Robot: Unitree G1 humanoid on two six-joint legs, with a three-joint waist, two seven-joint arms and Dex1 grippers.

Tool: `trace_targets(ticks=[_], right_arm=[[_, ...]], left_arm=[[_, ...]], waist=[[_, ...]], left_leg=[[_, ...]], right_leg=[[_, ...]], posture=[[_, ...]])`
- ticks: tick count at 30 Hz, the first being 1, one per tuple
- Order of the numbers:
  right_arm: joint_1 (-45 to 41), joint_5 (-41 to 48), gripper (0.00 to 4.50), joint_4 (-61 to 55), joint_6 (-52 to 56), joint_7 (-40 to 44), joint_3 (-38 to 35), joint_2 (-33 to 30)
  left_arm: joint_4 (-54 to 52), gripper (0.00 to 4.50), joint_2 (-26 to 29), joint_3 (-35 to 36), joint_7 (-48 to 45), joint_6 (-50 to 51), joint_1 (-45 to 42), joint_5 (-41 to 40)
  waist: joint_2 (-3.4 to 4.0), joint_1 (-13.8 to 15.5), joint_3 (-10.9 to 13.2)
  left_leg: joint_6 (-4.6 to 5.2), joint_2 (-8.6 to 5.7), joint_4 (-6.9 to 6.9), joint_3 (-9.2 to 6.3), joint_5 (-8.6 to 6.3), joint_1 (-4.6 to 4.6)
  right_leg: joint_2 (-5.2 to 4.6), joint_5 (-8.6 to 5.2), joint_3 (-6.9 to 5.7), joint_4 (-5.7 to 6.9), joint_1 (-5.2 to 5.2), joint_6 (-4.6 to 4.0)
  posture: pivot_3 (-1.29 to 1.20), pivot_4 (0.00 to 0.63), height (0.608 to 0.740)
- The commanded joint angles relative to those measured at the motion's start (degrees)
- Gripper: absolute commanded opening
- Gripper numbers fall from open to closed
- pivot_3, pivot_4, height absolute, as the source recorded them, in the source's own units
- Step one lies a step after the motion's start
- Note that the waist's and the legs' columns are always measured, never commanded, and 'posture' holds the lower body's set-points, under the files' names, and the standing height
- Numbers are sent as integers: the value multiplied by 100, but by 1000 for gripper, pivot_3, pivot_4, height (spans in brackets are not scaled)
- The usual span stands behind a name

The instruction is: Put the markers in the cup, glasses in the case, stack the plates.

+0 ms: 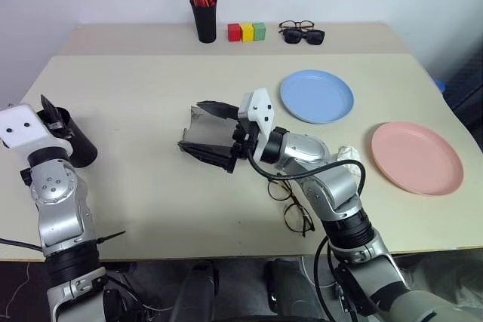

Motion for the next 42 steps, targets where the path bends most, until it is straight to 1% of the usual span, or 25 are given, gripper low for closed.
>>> trace_targets(ticks=[1, 3, 5, 6, 8, 9, 11, 13, 16, 18, 19, 21, 22, 25, 26, 28, 31, 34, 37, 40, 42], right_arm=[[-54, 2, 4500, -228, -62, -27, -144, -110], [-80, -7, 4500, -202, -62, -35, -215, -201], [-110, -15, 4500, -173, -57, -14, -333, -394], [-116, -12, 4500, -168, -57, 5, -375, -483], [-91, -34, 4500, -196, -61, 117, -499, -807], [-73, -43, 4500, -215, -64, 160, -546, -954], [-32, -29, 4500, -270, -64, 182, -593, -1143], [8, -8, 4500, -320, -50, 183, -623, -1241], [130, 15, 4500, -501, 40, 131, -676, -1359], [253, -3, 4500, -681, 112, 45, -698, -1423], [316, -9, 4500, -766, 150, 1, -715, -1444], [446, -19, 4500, -937, 240, -102, -749, -1477], [502, -28, 4500, -1007, 279, -147, -759, -1491], [638, -44, 4500, -1170, 371, -248, -788, -1564], [671, -51, 4500, -1209, 394, -278, -794, -1592], [727, -88, 4500, -1271, 480, -327, -823, -1694], [740, -144, 4500, -1308, 734, -362, -881, -1940], [782, 31, 4500, -1423, 1318, -343, -1028, -2262], [1238, 200, 4500, -1741, 1802, 103, -1246, -3116], [1663, 679, 4500, -2115, 2274, 256, -1610, -3496], [1835, 931, 4500, -2330, 2604, 255, -1731, -3598]], left_arm=[[-718, 2988, 300, -654, -1130, 372, -282, -671], [-909, 3554, 488, -1028, -1736, 695, -312, -918], [-1025, 4444, 881, -1624, -2612, 1199, -276, -1108], [-1051, 4444, 1045, -1844, -2974, 1442, -266, -1217], [-864, 4444, 1492, -2611, -4167, 2157, -469, -1494], [-622, 4444, 1748, -3063, -4807, 2056, -625, -1310], [-54, 4444, 2063, -3694, -5549, 2005, -969, -940], [436, 4444, 2188, -4050, -6107, 1958, -1266, -799], [1236, 4444, 2130, -4436, -6740, 2020, -1805, -598], [1723, 4444, 2126, -4719, -7073, 1670, -2083, -252], [1926, 4212, 2076, -4771, -7140, 1600, -2199, -158], [2196, 3580, 1992, -4819, -7388, 1491, -2368, -107], [2285, 3151, 1951, -4806, -7437, 1456, -2423, -88], [2418, 1511, 1862, -4750, -7531, 1364, -2486, -10], [2411, 1082, 1864, -4733, -7602, 1342, -2467, -9], [2254, 18, 1887, -4672, -7710, 1396, -2393, -51], [1765, 18, 1942, -4592, -7717, 1547, -2197, -90], [1143, 18, 2036, -4580, -7695, 1624, -1917, -75], [291, 18, 2208, -4633, -7793, 1781, -1536, -111], [-118, 18, 2251, -4645, -7862, 2208, -1393, -260], [-182, 605, 2266, -4684, -7893, 2249, -1352, -243]], waist=[[0, 14, 0], [0, 12, 0], [1, -17, 1], [5, -22, 3], [9, -36, 5], [12, -35, 7], [13, -41, 8], [14, -67, 8], [15, -48, 9], [15, -33, 9], [15, -27, 9], [14, -24, 9], [14, -24, 9], [14, -27, 9], [14, -33, 9], [14, -35, 9], [14, -31, 9], [14, -21, 10], [15, 8, 10], [14, 27, 10], [14, 10, 10]], left_leg=[[0, 0, 0, 0, 0, -1], [0, 0, 0, 0, 0, -2], [0, -1, 0, 3, 0, -1], [0, -1, -2, 2, 0, -1], [1, 1, -3, 2, 0, 1], [1, 1, -4, 1, 0, 1], [1, 1, -6, 3, 0, 2], [4, 2, -6, 4, -1, 2], [9, 4, -8, 3, -4, 1], [10, 4, -6, 2, -4, -4], [10, 4, -4, 4, -5, -4], [10, 3, -3, 4, -5, -6], [10, 3, -3, 4, -5, -6], [11, 3, -2, 4, -5, -6], [11, 3, -2, 4, -5, -6], [11, 4, -2, 4, -5, -6], [11, 4, -1, 3, -5, -6], [12, 4, -2, 4, -6, -7], [15, 4, -2, 4, -8, -9], [23, 3, 1, 5, -12, -11], [24, 4, 4, 4, -12, -11]], right_leg=[[-1, 0, 0, -1, 1, 0], [0, 0, -1, -2, 2, 0], [-1, 0, 1, -3, 2, 0], [0, 0, 0, -2, 1, 0], [3, -1, 1, 1, 0, -1], [4, -1, 0, 1, 0, -2], [4, -2, 0, -2, 0, -2], [6, -2, 1, 0, -2, -3], [7, -6, 0, 2, -6, -7], [6, -6, 0, 1, -6, -6], [5, -6, 0, -1, -6, -5], [4, -6, 0, -1, -5, -5], [4, -6, 0, -1, -5, -5], [4, -7, 0, -1, -5, -4], [4, -7, 0, 0, -5, -4], [4, -7, 0, 1, -6, -4], [4, -7, 0, 1, -5, -4], [2, -7, 1, 0, -5, -5], [1, -7, 1, -3, -5, -5], [0, -9, 1, -10, -2, -3], [1, -9, 0, -6, -1, -3]], posture=[[0, 150, 740], [0, 150, 740], [0, 150, 740], [0, 150, 740], [0, 150, 740], [0, 150, 740], [0, 150, 740], [0, 150, 740], [0, 150, 740], [0, 150, 740], [0, 150, 740], [0, 150, 740], [0, 150, 740], [0, 150, 740], [0, 150, 740], [0, 150, 740], [0, 150, 740], [0, 150, 740], [0, 150, 740], [0, 150, 740], [0, 150, 740]])
